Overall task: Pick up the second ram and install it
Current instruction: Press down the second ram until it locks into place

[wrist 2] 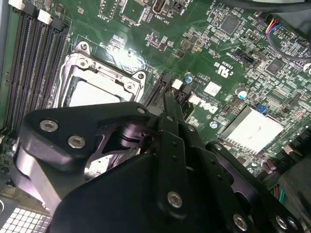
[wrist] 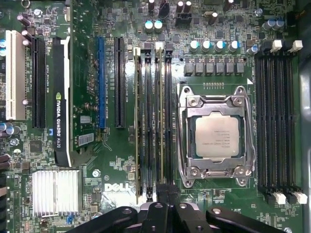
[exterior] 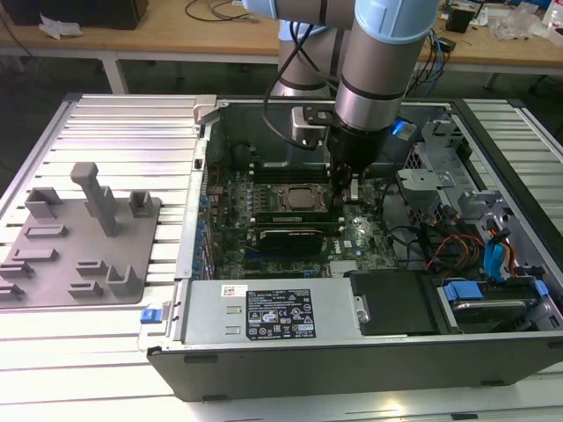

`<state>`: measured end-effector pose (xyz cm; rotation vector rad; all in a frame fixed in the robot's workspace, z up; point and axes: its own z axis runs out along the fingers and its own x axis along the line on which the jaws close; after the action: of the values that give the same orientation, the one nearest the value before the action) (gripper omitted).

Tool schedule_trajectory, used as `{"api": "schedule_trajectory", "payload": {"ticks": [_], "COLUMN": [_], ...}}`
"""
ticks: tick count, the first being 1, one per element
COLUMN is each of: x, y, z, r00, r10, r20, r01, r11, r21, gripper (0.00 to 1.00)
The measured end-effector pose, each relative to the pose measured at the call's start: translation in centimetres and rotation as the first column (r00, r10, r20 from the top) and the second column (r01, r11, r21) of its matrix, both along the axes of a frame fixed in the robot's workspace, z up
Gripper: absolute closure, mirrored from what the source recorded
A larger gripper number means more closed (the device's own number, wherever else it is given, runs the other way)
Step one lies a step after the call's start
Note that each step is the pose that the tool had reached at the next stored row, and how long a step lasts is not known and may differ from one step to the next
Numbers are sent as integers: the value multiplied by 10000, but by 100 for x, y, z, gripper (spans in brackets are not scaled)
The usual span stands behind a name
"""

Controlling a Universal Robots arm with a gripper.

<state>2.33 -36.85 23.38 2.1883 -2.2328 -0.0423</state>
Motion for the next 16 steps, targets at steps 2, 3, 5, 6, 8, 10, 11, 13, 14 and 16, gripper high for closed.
{"api": "schedule_trajectory", "payload": {"ticks": [2, 3, 5, 6, 8, 10, 11, 13, 14, 16], "x": [0, 0, 0, 0, 0, 0, 0, 0, 0, 0], "y": [0, 0, 0, -1, 0, -1, 0, 0, 0, 0], "z": [-23, -24, -38, -38, -49, -49, -50, 72, 121, 124], "r00": [10000, 10000, 10000, 10000, 10000, 10000, 10000, 10000, 10000, 10000], "r10": [-1, -2, -2, -2, -2, -2, -2, -3, -2, -2], "r20": [-2, 0, 0, -1, -1, -1, -1, 0, 0, 0], "r01": [1, 2, 2, 2, 2, 2, 2, 3, 2, 2], "r11": [10000, 10000, 10000, 10000, 10000, 10000, 10000, 10000, 10000, 10000], "r21": [-4, -1, -5, -4, -5, -5, -1, -2, -4, -4], "gripper": [92, 92, 92, 92, 92, 92, 92, 92, 92, 92]}}
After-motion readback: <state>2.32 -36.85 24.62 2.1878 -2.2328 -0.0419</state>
